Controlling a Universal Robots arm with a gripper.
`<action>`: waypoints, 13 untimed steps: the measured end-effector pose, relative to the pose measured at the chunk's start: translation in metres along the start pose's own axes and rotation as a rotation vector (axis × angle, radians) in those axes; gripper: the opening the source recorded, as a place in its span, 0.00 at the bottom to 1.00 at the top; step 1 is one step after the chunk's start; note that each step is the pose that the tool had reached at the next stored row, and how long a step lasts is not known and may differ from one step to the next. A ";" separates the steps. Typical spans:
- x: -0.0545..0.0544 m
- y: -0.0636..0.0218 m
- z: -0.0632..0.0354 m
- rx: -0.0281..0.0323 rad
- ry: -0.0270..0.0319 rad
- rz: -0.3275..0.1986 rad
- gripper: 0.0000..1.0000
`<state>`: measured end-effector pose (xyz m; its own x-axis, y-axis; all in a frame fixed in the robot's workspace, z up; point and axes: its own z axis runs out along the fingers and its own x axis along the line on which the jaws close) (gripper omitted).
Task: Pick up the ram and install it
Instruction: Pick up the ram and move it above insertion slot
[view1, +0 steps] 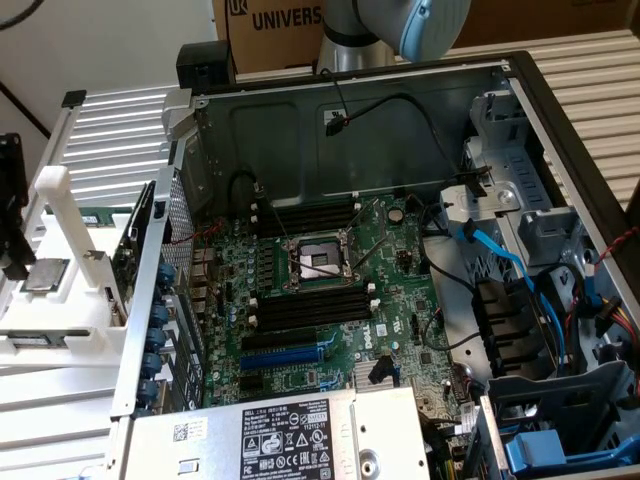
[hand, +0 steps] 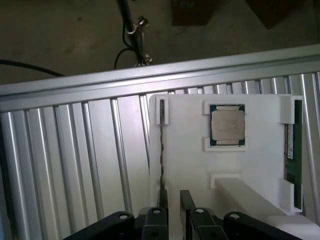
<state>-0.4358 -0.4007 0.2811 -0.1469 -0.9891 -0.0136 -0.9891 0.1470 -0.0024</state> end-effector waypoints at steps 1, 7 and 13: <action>0.001 -0.0001 0.0019 0.0000 -0.0002 -0.001 0.24; 0.005 -0.0007 0.0127 -0.0004 -0.0026 -0.004 0.24; 0.011 -0.0015 0.0236 -0.0009 -0.0048 -0.008 0.24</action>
<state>-0.4358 -0.4110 0.2573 -0.1394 -0.9901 -0.0184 -0.9902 0.1395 -0.0016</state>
